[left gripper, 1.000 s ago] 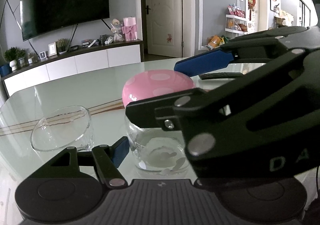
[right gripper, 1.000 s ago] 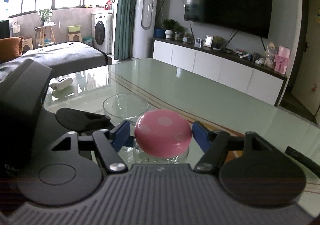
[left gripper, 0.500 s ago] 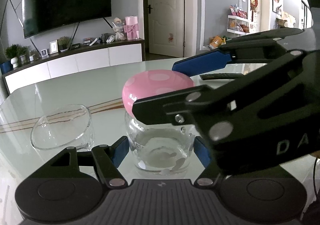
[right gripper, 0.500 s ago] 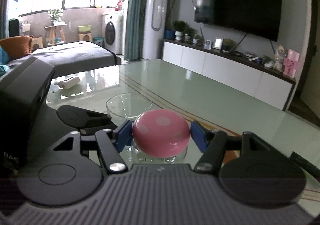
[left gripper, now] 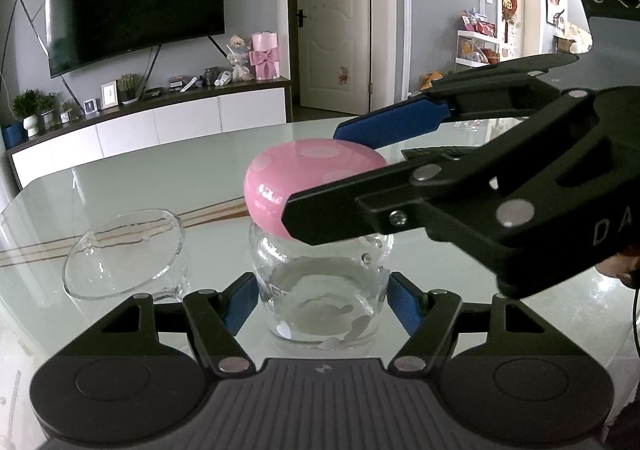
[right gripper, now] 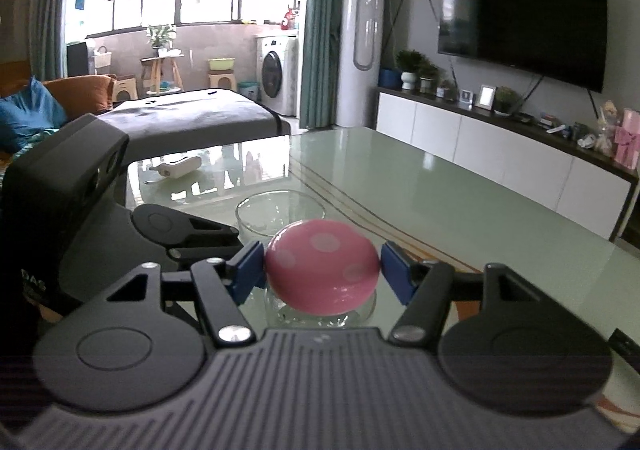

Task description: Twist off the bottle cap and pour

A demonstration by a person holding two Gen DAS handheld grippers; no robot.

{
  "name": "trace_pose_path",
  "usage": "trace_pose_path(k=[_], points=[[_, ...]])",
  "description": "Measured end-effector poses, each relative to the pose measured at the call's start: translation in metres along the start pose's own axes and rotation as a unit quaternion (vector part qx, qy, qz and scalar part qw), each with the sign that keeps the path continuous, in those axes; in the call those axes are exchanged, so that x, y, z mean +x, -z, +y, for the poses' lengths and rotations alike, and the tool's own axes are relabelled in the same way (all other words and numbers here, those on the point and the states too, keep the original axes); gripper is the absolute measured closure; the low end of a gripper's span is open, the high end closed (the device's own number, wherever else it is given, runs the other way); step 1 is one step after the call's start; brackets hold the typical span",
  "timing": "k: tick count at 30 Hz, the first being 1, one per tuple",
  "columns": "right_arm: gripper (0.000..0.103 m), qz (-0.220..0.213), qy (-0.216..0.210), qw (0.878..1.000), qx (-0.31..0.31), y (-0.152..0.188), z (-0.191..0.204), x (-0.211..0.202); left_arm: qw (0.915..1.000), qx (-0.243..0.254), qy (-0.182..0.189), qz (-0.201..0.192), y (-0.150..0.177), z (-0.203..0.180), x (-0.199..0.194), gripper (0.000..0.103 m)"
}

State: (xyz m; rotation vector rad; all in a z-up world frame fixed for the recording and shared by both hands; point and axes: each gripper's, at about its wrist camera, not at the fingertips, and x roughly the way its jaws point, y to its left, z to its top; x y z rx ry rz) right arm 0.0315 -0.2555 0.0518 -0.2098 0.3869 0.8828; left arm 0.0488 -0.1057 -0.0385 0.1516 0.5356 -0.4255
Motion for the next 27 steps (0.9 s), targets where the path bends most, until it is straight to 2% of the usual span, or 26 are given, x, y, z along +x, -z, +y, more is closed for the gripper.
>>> trace_pose_path(k=[6,11,12,17,20,27], points=[[0.039,-0.002,-0.024,1.000,0.001,-0.001,-0.008,-0.004,1.0000,0.001,0.000,0.000,0.000,-0.003,-0.001,0.029],[0.038,-0.001,-0.016,1.000,-0.004,-0.005,-0.005,-0.004,1.0000,0.002,-0.001,0.000,0.000,-0.005,-0.001,0.029],[0.037,-0.001,-0.011,1.000,-0.004,-0.006,-0.003,-0.004,1.0000,0.002,-0.001,-0.001,0.000,-0.006,-0.001,0.029],[0.021,-0.003,0.033,0.999,0.002,-0.005,0.011,-0.006,1.0000,0.004,0.000,-0.002,-0.001,-0.006,-0.001,0.028],[0.021,0.004,0.067,0.998,0.006,-0.005,0.020,-0.005,0.9999,0.007,0.006,-0.004,-0.002,-0.005,-0.001,0.027],[0.021,0.021,0.115,0.992,0.037,-0.007,0.034,0.007,0.9997,0.008,0.020,-0.011,-0.003,-0.002,-0.004,0.026]])
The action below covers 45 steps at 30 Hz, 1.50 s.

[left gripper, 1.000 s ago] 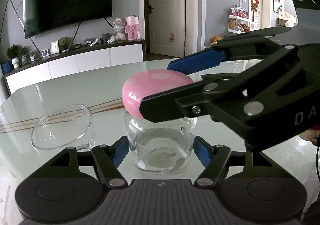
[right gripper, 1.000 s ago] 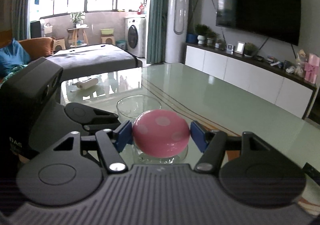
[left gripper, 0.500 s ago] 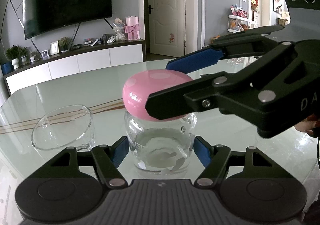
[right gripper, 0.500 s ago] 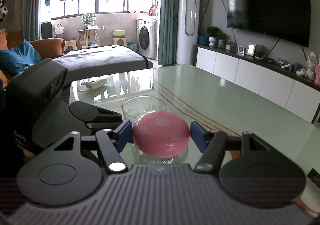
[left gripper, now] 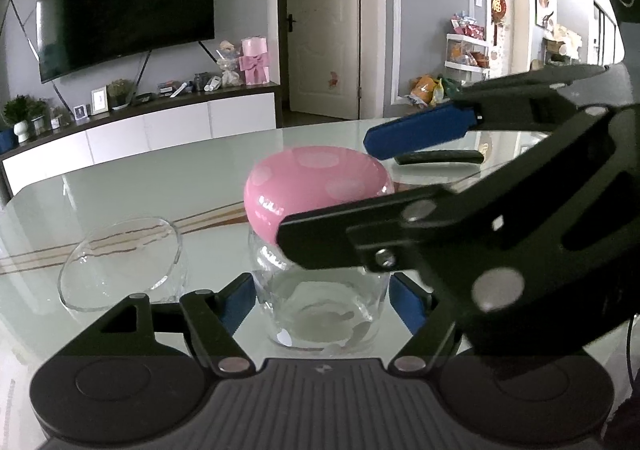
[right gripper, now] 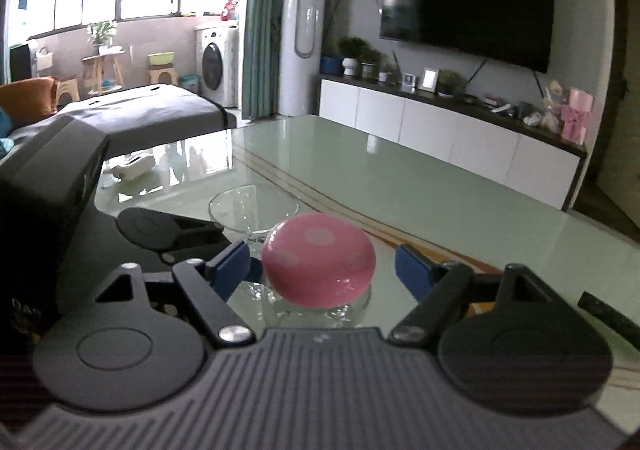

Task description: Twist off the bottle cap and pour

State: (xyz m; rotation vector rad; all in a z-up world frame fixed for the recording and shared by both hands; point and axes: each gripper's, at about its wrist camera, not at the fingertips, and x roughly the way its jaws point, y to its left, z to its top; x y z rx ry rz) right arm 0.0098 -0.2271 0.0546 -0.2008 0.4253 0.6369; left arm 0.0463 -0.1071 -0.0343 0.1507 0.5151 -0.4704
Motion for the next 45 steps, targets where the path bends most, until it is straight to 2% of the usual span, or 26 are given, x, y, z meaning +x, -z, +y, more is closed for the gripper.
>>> trace_pose_path(k=[4,9,17,22,31,45], points=[[0.021,0.008,0.012,1.000,-0.003,0.001,0.009,0.007,1.0000,0.009,0.000,-0.003,0.001,-0.001,0.000,0.029],[0.022,-0.007,0.032,0.999,-0.003,0.004,0.014,0.007,0.9999,0.009,0.003,-0.003,0.002,-0.001,-0.001,0.029],[0.036,0.002,0.029,0.999,0.015,0.006,0.007,0.009,1.0000,0.003,0.001,-0.003,0.000,-0.001,-0.001,0.029],[0.037,0.000,0.020,1.000,0.008,0.008,0.008,0.006,1.0000,-0.001,-0.004,-0.003,0.000,-0.002,-0.002,0.029],[0.037,-0.007,-0.044,0.999,-0.013,0.008,-0.013,0.005,1.0000,-0.004,-0.008,-0.002,0.000,-0.003,-0.003,0.029],[0.037,-0.015,-0.141,0.989,-0.033,0.004,-0.043,0.000,1.0000,-0.002,-0.007,-0.001,-0.001,0.000,-0.005,0.029]])
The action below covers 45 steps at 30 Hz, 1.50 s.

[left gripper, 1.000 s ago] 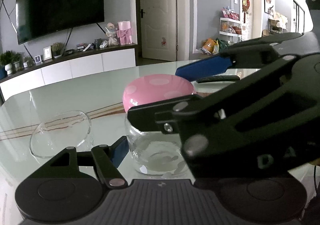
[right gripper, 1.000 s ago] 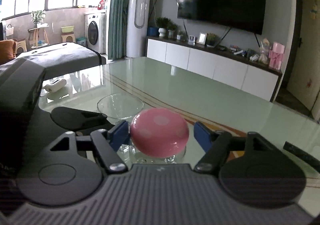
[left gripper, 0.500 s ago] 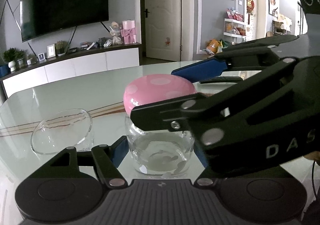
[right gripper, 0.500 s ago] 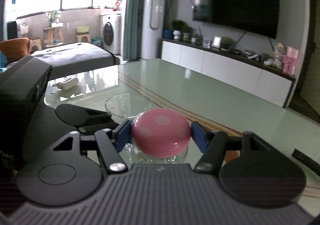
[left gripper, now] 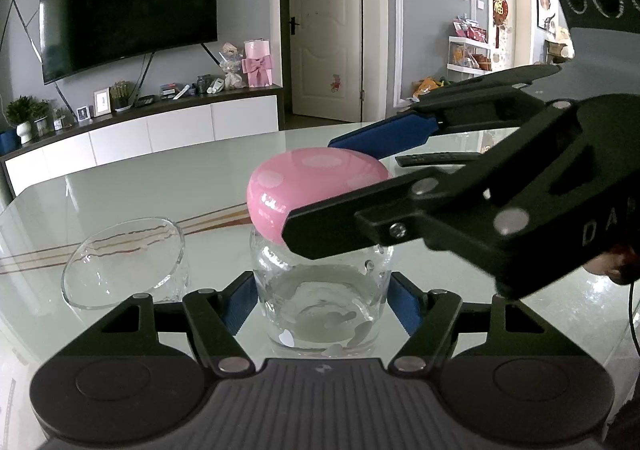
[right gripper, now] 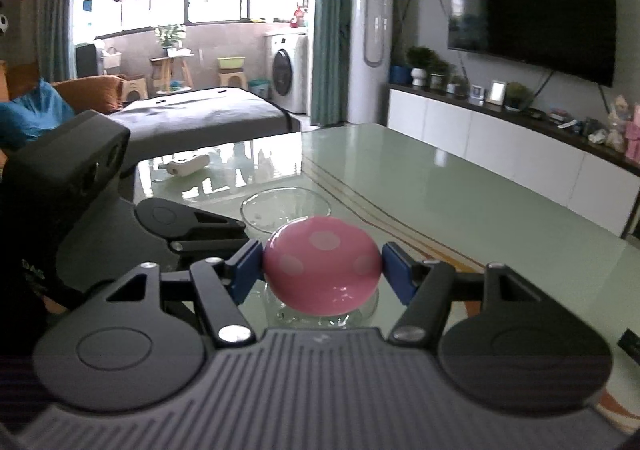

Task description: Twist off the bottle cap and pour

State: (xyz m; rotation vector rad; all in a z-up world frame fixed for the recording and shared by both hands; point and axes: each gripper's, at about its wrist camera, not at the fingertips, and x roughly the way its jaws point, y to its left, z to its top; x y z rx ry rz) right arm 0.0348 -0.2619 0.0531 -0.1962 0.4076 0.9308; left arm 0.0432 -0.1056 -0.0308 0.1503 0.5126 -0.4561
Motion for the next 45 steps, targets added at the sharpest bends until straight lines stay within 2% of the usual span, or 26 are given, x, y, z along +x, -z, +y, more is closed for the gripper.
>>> trace_pose_path(k=[4,9,13,15,23,27,33,37,45], points=[[0.037,-0.003,-0.016,1.000,-0.004,0.000,-0.004,-0.001,1.0000,0.000,0.001,0.000,0.000,0.001,0.001,0.029],[0.035,-0.004,-0.012,1.000,-0.007,-0.001,-0.001,-0.004,1.0000,0.000,0.001,0.000,0.003,0.005,0.000,0.029],[0.019,-0.013,0.017,1.000,-0.007,0.000,0.008,-0.009,1.0000,-0.001,0.001,0.001,0.004,0.006,0.000,0.029],[0.019,-0.016,0.041,0.999,-0.005,0.000,0.015,-0.010,1.0000,-0.001,0.001,0.001,0.004,0.006,0.001,0.029],[0.020,-0.007,0.150,0.989,-0.006,-0.004,0.052,0.000,1.0000,-0.003,0.001,0.001,0.004,0.006,0.002,0.028],[0.023,0.000,0.178,0.984,-0.003,-0.006,0.058,0.009,1.0000,-0.005,0.002,0.004,0.005,0.007,0.003,0.029],[0.029,0.014,0.194,0.981,0.001,-0.005,0.058,0.022,1.0000,-0.005,0.003,0.004,0.005,0.007,0.002,0.029],[0.037,0.020,0.197,0.980,0.000,-0.005,0.060,0.027,1.0000,-0.006,0.003,0.004,0.006,0.007,0.002,0.029],[0.037,0.019,0.187,0.982,-0.005,-0.003,0.062,0.025,1.0000,-0.006,0.003,0.004,0.004,0.004,0.003,0.029]])
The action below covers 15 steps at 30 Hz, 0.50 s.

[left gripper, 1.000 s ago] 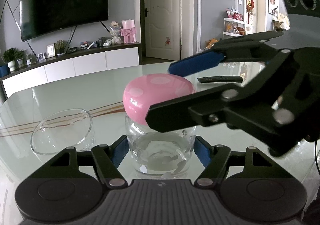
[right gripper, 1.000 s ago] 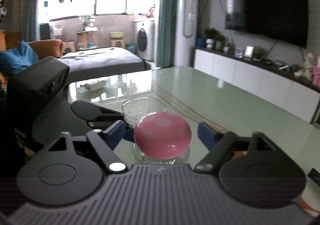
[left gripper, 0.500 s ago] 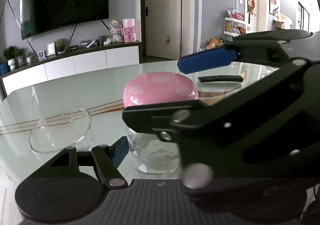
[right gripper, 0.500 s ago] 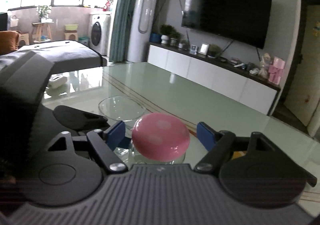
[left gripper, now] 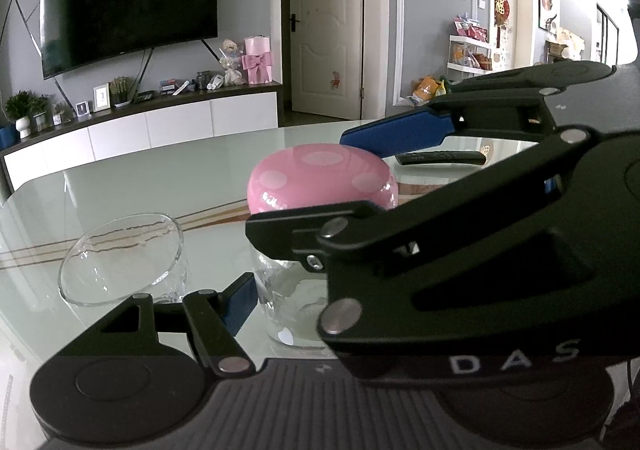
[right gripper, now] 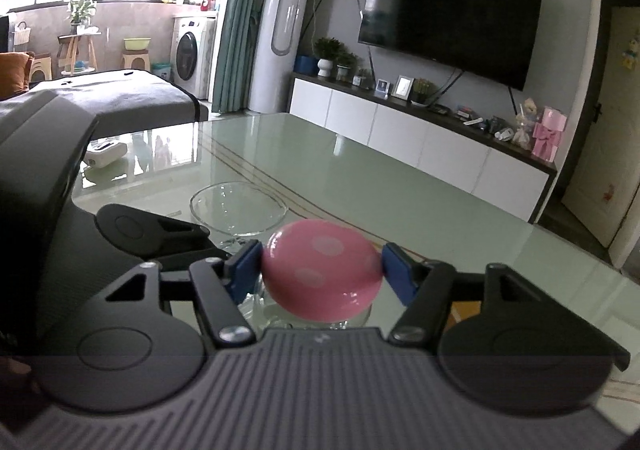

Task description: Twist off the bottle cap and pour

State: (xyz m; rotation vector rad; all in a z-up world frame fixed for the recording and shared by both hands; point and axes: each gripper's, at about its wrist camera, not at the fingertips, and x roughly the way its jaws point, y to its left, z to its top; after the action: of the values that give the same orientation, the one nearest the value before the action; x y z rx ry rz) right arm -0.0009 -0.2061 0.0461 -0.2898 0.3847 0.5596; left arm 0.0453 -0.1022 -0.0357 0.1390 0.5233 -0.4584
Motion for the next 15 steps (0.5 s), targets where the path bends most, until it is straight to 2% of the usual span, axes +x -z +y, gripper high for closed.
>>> trace_pose_path(k=[4,9,15], points=[[0.037,-0.007,-0.028,1.000,-0.004,0.002,-0.008,-0.001,1.0000,0.000,0.000,0.000,0.002,-0.005,0.000,0.029],[0.037,-0.021,-0.088,0.996,0.009,0.004,-0.031,0.001,1.0000,0.001,0.000,-0.001,0.002,-0.006,0.000,0.029],[0.037,-0.027,-0.116,0.993,-0.005,0.002,-0.037,-0.001,1.0000,0.001,0.000,-0.001,0.003,-0.006,-0.001,0.029]])
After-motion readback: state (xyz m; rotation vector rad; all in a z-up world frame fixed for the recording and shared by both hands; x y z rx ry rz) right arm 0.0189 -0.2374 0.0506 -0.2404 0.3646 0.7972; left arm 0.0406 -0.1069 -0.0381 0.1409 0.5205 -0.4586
